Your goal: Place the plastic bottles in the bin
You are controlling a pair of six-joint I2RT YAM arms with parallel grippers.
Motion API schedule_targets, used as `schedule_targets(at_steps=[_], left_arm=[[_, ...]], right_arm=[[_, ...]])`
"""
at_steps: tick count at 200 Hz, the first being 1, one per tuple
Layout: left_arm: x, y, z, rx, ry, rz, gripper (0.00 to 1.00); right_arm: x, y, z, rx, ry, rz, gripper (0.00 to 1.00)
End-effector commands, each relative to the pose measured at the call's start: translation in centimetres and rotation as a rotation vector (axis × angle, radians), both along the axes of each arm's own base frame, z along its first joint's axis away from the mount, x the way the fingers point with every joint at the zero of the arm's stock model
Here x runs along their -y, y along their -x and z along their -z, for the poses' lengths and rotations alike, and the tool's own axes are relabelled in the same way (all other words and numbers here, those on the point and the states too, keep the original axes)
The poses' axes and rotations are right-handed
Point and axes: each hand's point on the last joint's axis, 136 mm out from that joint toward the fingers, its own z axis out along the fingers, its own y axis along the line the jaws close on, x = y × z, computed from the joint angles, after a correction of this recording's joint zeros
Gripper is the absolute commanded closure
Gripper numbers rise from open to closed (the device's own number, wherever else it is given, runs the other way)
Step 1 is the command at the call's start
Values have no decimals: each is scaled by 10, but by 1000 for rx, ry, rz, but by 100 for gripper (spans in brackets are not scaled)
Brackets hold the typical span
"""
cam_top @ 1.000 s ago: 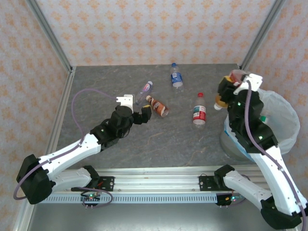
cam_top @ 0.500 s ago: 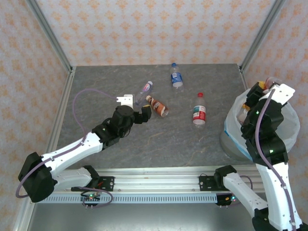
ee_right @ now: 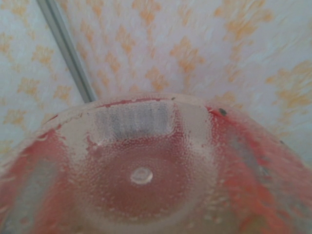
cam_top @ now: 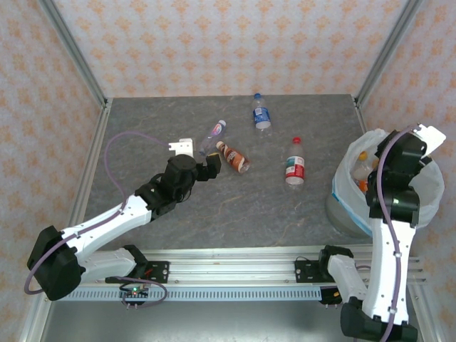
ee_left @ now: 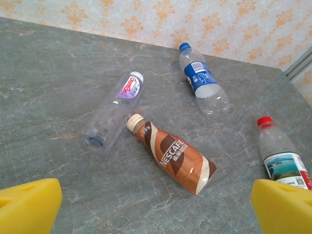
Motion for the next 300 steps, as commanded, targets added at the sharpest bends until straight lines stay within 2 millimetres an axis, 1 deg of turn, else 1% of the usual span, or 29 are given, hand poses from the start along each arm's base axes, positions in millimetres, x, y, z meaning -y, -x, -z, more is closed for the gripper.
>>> schedule_targets(at_steps=[1,11,27,38,47,62,69,99,114,151,181,207,242,273,300], left_arm=[[-14,-2,0,-4,0,-65,0],[-15,-1,2,-9,-3,-68,0],[-17,-2,3,-17,-6,-68,0],[-19,-2,6,-31,-8,-78,0],[-22,-2,9,-41,-8,-88,0],[-27,-3,12,-48,-11,-99,0],[-29,-3,13,-57,14,-118,0],[-35,-5,16,-68,24,-142,0],[-36,-6,17,-76,27,-149,0],[-45,-7,25,-108,32,-191,0],[-53,-6,31,-132,34,-236,0],[-61,-7,36,-145,34,-278,0],[-71,-9,47,-188,22,-329,0],[-68,-17,65,-259,36,-289,0],[-66,-25,79,-316,44,-248,0]], right_arm=[[-13,-18,33,-39,-131,-78,43],[-16,-23,42,-47,-167,-86,39],[-21,-28,54,-55,-224,-104,27],[-22,-27,59,-66,-243,-97,18],[-20,-25,62,-77,-243,-84,15],[-16,-19,63,-91,-229,-54,12],[-14,-16,64,-96,-220,-41,11],[-5,-3,59,-81,-171,18,7],[-4,-1,58,-86,-157,22,0],[-8,-4,55,-86,-153,-14,1],[-25,-11,45,-34,-188,-116,1],[-46,-21,37,-31,-240,-234,1],[-73,-32,21,-6,-238,-344,1],[-100,-43,15,-4,-260,-458,1],[-116,-48,9,3,-240,-517,1]])
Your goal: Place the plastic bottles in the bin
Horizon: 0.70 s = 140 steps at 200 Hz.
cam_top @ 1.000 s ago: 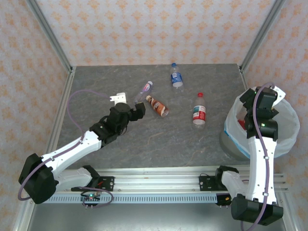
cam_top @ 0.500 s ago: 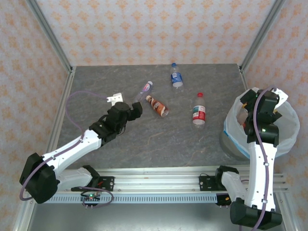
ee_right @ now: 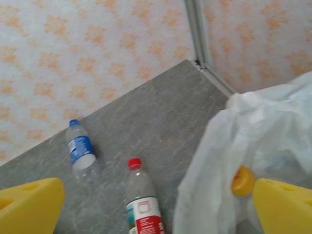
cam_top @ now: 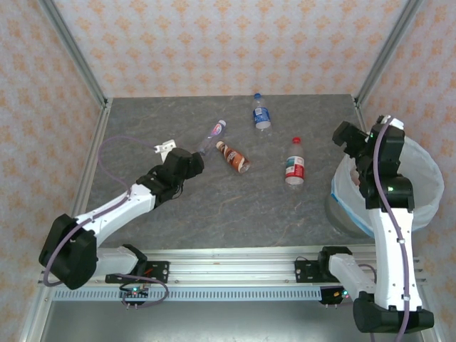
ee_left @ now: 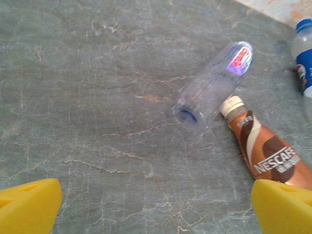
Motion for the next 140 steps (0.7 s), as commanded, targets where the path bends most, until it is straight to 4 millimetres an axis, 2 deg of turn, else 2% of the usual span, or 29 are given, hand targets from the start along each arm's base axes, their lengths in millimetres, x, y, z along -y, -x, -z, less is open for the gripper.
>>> schedule_targets(at_steps=[1,49,74,140], left_arm=[[6,-7,1,-37,36,40,0],[5,-18,8,-88,0,124,0],[4,-27,19,-130,-131,216,0],[23,-53,39,-217,-149,391,0]], right_arm=[[-15,-4,-15,42,7,-62,1],[-39,-10,-10,24,38,-141,1],[-51,-13,-12,35,62,-177,1],[-95,-17,-16,62,66,-334,1]])
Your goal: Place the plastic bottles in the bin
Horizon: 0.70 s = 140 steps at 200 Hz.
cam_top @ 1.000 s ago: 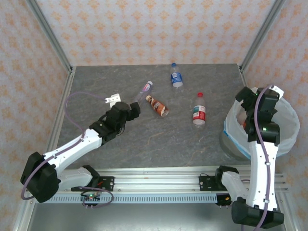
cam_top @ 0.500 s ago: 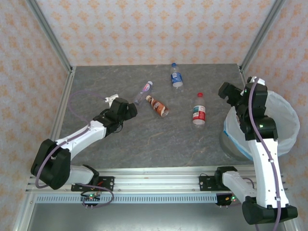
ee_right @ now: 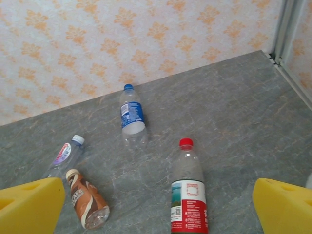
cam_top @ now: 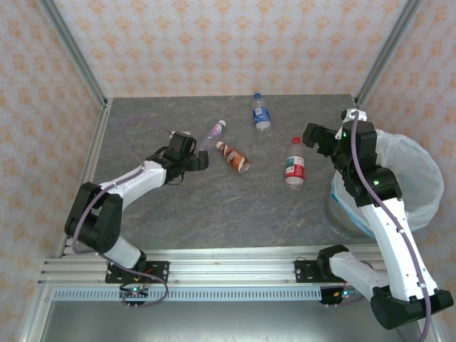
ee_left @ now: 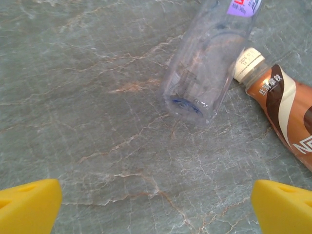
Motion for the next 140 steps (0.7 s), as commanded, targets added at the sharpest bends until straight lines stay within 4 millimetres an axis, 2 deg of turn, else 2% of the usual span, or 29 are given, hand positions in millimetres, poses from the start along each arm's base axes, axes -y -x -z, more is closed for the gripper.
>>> schedule_targets(at_steps=[1,33,54,88,92,96,104,140], left_arm=[[8,-7,-2,-27,-8,99,0],[5,-29,6,-29,-26,125,0],[13,-42,14,-61,27,199,0],[24,-54,30,-136,9,301,0],[25,-55,27,-134,10,310,0],[26,-56,39,-163,6,316,0],[29,-59,43,-179,8,334,0],[44,-70,51,-198,54,385,1]], right_arm=[[-14,-1,-18,59,3,-54,1],[-39,0,-14,59,-2,-146,1],[-48,0,-14,70,7,-175,1],[-46,0,-12,77,37,-164,1],[-46,0,-12,78,40,-162,1],[-45,0,-12,80,40,-159,1],[-44,1,-11,82,44,-158,1],[-37,6,-7,86,57,-135,1]])
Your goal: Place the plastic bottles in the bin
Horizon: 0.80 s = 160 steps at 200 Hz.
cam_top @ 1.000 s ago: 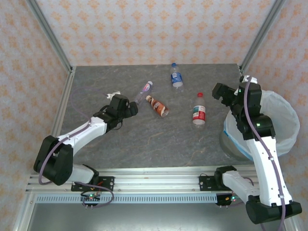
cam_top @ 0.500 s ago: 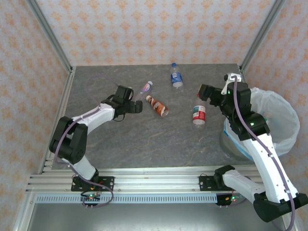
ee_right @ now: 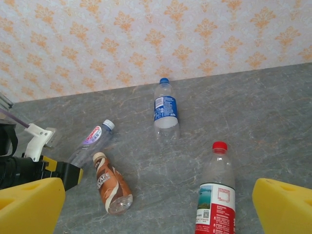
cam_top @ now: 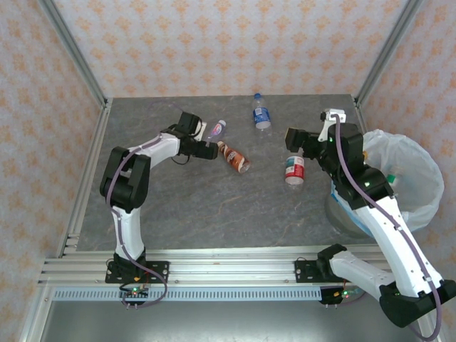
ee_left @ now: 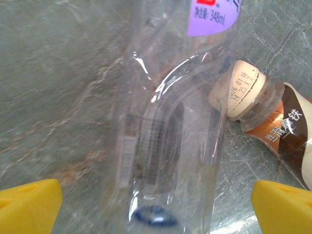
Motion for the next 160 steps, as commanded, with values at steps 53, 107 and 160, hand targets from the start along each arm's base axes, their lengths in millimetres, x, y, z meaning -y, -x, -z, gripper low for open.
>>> schedule_targets(at_steps=[53,107,160], left_arm=[[19,-8,16,-88,31,100,12],[21,-9,30,-123,36,84,27],[16,-14,27,-107,21,56,41]], right_arm=[[14,5,-4,57,53,45,1],[15,2,-2,66,62,54,1],[18,4,-2,71,64,65,1]])
